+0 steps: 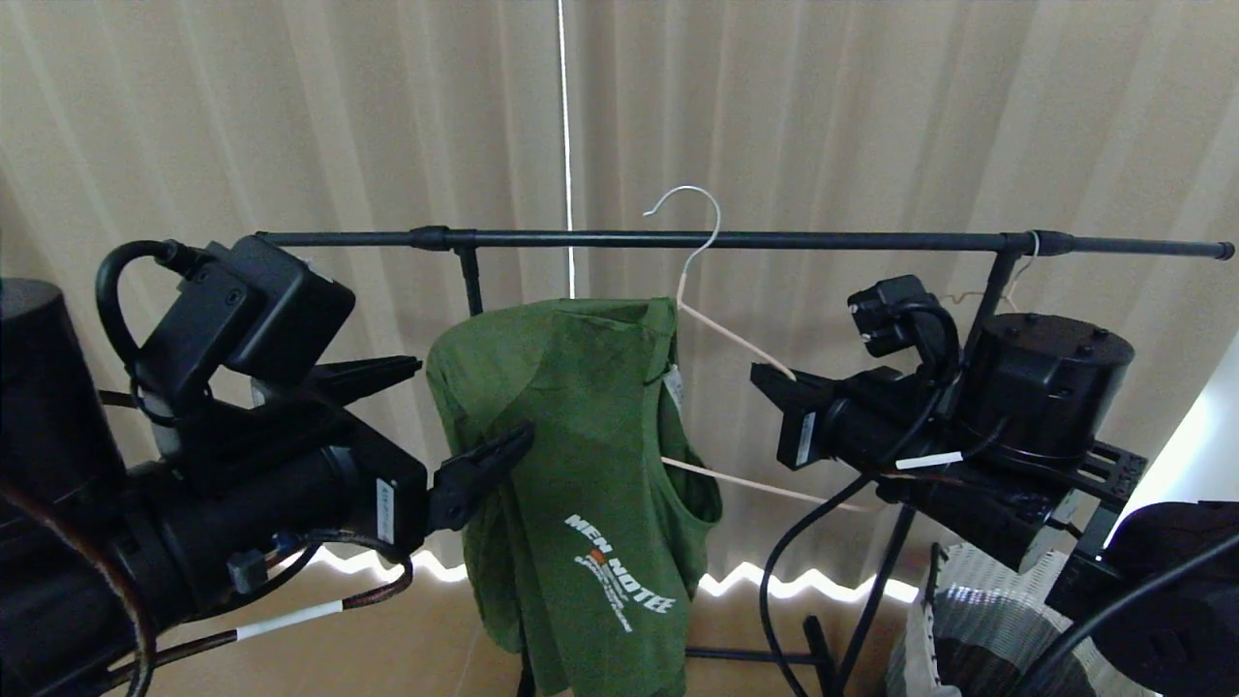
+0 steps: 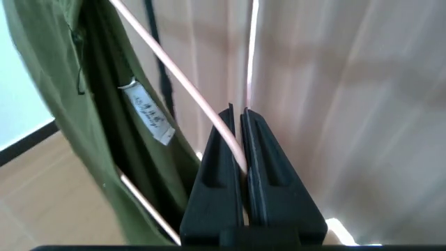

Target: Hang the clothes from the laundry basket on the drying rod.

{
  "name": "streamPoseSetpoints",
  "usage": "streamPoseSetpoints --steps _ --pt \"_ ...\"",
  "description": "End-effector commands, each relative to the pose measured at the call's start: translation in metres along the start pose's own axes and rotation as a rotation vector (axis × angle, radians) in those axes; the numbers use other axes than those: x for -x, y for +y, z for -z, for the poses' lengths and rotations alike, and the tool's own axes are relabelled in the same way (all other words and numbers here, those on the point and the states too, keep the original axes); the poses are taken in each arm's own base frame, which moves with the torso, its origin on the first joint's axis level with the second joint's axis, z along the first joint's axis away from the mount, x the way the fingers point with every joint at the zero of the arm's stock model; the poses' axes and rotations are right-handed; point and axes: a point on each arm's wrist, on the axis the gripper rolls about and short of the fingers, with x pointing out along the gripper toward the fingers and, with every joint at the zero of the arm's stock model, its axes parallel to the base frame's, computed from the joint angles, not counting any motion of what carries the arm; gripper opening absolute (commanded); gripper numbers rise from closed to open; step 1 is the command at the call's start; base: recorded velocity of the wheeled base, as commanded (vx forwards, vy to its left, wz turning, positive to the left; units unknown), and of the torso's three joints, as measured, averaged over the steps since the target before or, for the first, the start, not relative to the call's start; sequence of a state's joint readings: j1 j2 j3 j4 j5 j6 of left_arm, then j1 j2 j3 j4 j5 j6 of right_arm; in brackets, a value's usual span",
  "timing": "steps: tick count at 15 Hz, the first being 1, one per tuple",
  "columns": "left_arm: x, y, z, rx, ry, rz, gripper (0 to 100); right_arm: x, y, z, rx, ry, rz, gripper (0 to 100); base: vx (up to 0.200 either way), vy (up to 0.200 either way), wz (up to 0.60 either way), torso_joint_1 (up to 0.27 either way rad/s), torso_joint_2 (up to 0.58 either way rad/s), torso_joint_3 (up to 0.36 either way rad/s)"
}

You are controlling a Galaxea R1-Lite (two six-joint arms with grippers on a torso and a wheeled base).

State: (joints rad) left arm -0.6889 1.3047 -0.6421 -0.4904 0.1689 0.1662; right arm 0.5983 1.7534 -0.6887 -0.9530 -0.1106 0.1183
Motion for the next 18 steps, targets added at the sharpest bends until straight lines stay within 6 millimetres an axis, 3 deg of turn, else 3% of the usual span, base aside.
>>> streamPoseSetpoints --steps 1,6,10,14,18 --pt "0.006 0.003 0.001 -0.012 -0.007 -0.011 100 0.005 -0.006 -0.003 0.005 -0.008 0.019 0 0.000 0.000 0.00 0.000 0.00 0.000" --pt "0.005 0.010 -0.001 -0.105 -0.023 -0.036 100 0.020 -0.022 0.003 0.094 0.019 0.058 0 0.000 0.000 0.00 0.000 0.00 0.000" --pt "-0.010 0.031 -0.009 -0.401 -0.055 -0.012 100 0.025 -0.024 -0.002 0.164 -0.004 0.008 0 0.000 0.000 0.00 0.000 0.00 0.000" --pt "-0.031 0.018 -0.014 -0.466 -0.095 0.138 100 0.016 -0.022 -0.003 0.211 -0.079 -0.032 0 0.000 0.000 0.00 0.000 0.00 0.000" --pt "-0.059 0.011 -0.017 -0.508 -0.090 0.168 100 0.017 -0.019 -0.004 0.215 -0.103 -0.090 0 0.000 0.000 0.00 0.000 0.00 0.000"
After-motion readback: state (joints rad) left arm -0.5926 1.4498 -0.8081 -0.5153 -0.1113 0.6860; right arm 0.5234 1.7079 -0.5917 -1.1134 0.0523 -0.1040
